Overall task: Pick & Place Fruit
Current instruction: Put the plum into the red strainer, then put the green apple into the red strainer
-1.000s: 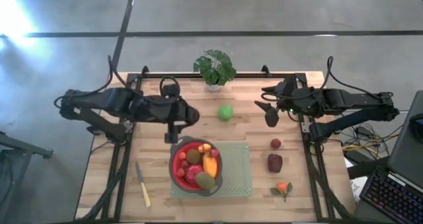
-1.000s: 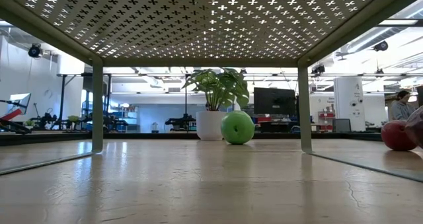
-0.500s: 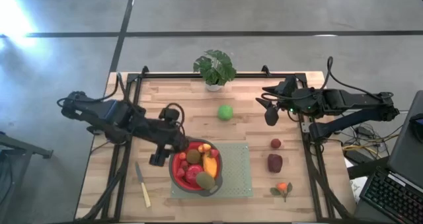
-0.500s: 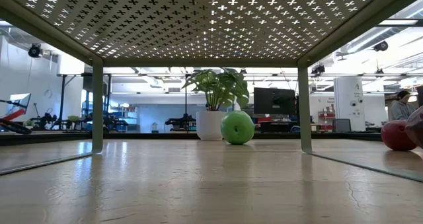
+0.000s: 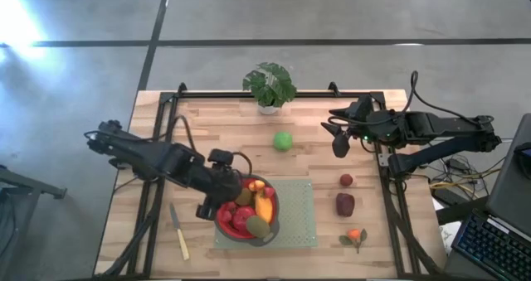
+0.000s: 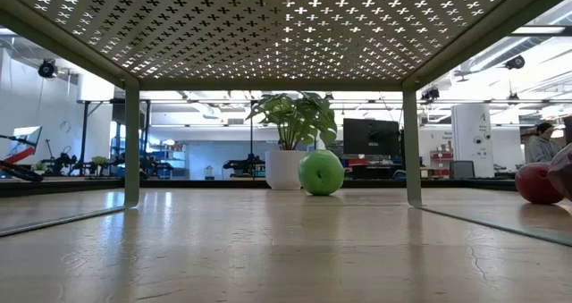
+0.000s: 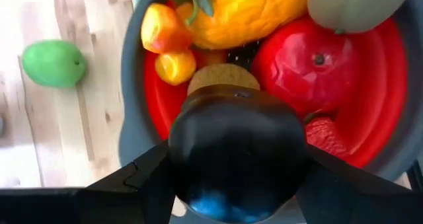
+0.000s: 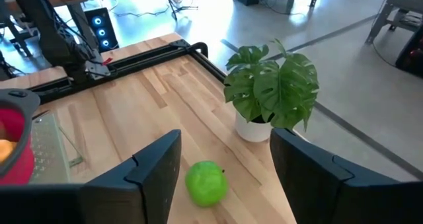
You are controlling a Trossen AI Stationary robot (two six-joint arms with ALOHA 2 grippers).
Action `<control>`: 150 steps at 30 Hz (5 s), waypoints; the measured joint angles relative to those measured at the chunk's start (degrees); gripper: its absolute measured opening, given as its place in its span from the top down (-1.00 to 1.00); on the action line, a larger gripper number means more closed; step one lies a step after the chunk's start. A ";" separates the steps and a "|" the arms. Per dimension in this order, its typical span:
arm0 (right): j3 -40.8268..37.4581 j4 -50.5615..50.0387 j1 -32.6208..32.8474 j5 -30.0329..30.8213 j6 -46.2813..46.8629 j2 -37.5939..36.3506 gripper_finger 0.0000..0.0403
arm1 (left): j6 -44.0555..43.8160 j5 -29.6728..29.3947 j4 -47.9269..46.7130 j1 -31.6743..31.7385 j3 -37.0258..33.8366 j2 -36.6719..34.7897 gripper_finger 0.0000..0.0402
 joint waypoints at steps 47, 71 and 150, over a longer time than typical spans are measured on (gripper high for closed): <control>0.00 1.92 0.02 -0.06 -2.42 0.53 -0.04 | 1.98 -0.27 -1.20 0.13 3.38 1.18 -0.72; 0.02 3.03 -12.97 -15.21 -4.52 16.39 -0.38 | 4.51 -15.33 -1.30 6.38 3.91 -14.80 -0.72; -0.22 12.93 -20.55 -36.03 -8.12 48.19 -0.58 | 4.22 -15.52 -1.30 6.38 3.76 -17.62 -0.72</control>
